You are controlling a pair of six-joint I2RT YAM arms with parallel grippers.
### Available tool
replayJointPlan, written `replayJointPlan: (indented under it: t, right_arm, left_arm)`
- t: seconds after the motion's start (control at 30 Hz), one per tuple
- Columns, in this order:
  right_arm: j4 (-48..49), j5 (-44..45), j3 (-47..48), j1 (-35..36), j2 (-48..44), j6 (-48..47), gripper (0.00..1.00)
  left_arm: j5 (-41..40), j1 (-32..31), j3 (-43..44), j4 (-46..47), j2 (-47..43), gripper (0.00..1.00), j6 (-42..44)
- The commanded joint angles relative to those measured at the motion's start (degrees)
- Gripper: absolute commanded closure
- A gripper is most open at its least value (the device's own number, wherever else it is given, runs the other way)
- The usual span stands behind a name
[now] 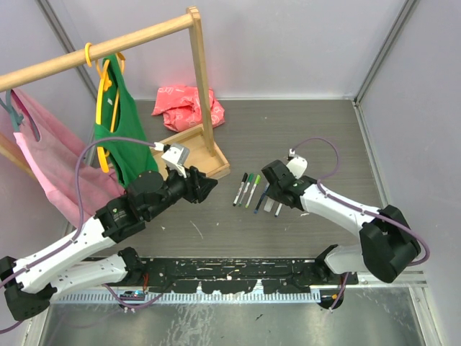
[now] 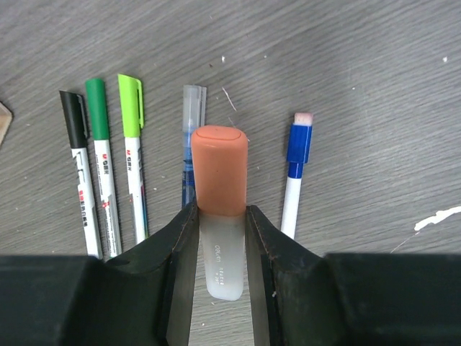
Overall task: Insert the pens into the pen caps
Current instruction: Place the pen at the center of the board.
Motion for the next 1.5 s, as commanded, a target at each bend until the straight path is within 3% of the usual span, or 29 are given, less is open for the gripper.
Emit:
replayJointPlan:
  t: [0.0,0.8,1.47]
  right_arm:
    - [2.3,-0.5,-0.4,-0.4,0.4,2.9,1.0]
    - [3.3,-1.3,-0.9,-1.7,7.4,6.1,0.96]
    - [5.1,-2.5,-2.0,-2.7,7.2,5.9,0.69]
  left_arm:
    - [-0.9,0.1,1.2,1.5,-0.2,0.53,0.0]
    - [-1.1,0.1,2.0,0.6,0.2,0.53,-0.9]
    - [-2.0,0.1,2.2,-1.3,-0.2,0.53,-1.5]
